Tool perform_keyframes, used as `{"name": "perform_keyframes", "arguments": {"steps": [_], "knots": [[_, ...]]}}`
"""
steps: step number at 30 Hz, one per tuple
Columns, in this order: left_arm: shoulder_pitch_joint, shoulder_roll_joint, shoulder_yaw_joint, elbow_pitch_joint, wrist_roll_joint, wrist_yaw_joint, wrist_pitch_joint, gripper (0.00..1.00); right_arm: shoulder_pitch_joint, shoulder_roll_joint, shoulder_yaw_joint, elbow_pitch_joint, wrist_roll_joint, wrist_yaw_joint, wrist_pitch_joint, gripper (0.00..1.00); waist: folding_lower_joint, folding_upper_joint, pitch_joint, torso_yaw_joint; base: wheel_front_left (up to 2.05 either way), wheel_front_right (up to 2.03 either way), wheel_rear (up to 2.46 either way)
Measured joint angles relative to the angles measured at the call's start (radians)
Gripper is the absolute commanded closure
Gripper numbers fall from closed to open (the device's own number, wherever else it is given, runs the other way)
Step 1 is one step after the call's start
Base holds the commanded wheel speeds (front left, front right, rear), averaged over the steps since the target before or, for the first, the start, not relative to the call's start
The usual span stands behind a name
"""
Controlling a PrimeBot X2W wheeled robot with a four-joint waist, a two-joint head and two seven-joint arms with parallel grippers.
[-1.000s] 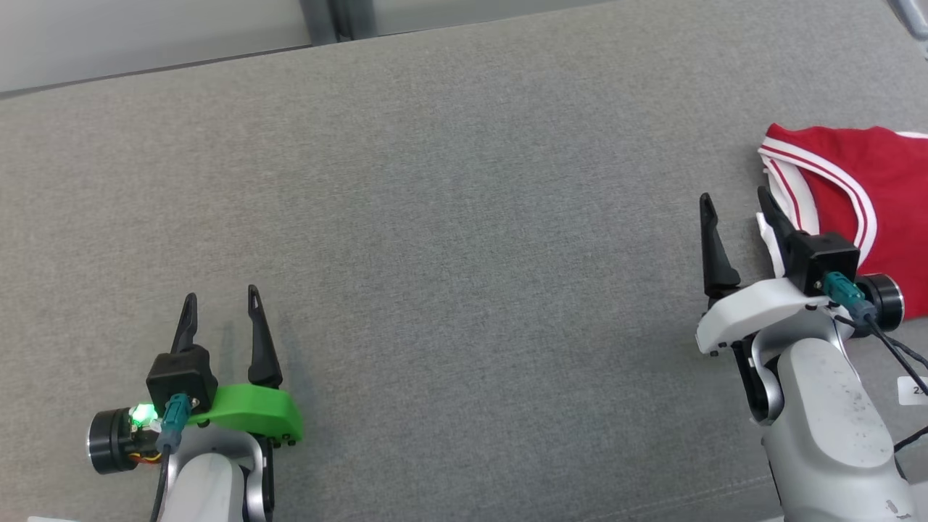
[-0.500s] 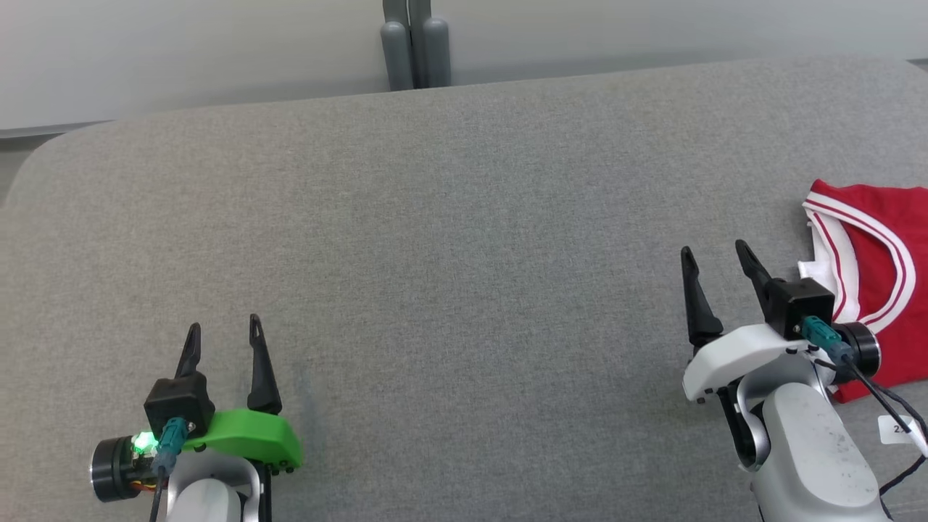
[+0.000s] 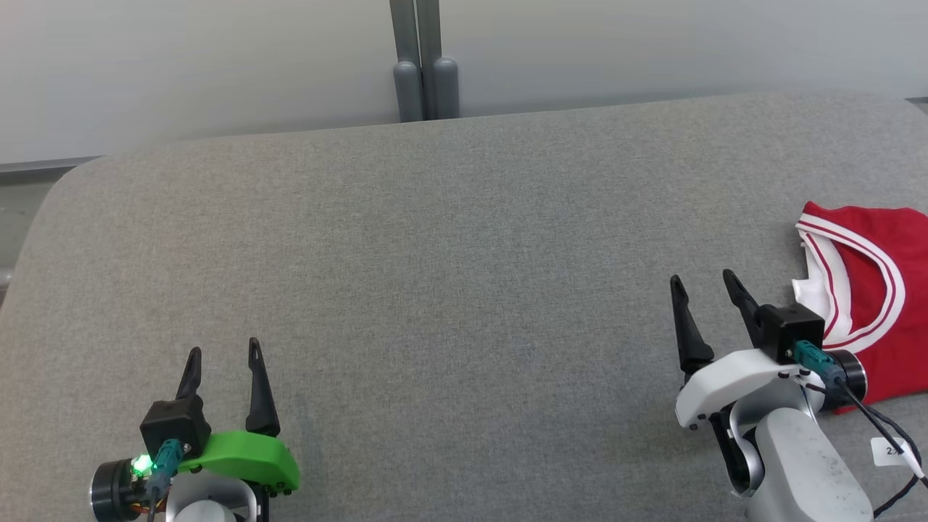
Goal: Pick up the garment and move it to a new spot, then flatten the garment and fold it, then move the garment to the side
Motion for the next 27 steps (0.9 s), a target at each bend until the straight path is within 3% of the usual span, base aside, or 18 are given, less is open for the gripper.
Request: {"name": "perform_keyframes", "arguments": {"steps": [7, 8, 14, 27], "knots": [[0.013, 0.0, -0.006, 0.006, -0.026, -0.02, 0.0, 0.0, 0.014, 0.0, 0.014, 0.005, 0.016, 0.0, 0.0, 0.0, 0.0, 0.0, -0.011, 0.0, 0.0, 0.0, 0.0], [0.014, -0.001, -0.007, 0.008, -0.028, -0.021, 0.0, 1.0, 0.018, 0.0, 0.015, 0.008, 0.017, 0.0, 0.0, 1.0, 0.0, 0.0, -0.012, 0.001, 0.0, 0.0, 0.0], [0.033, -0.007, -0.003, 0.053, -0.042, -0.021, 0.012, 1.0, 0.061, 0.008, 0.01, 0.051, 0.035, 0.0, 0.015, 1.0, 0.0, 0.0, -0.013, 0.002, 0.0, 0.0, 0.0], [0.033, -0.007, 0.021, 0.022, -0.282, -0.049, 0.073, 1.0, 0.077, 0.008, -0.012, 0.002, 0.289, 0.0, 0.074, 1.0, 0.0, 0.0, -0.018, 0.005, 0.0, 0.0, 0.0]]}}
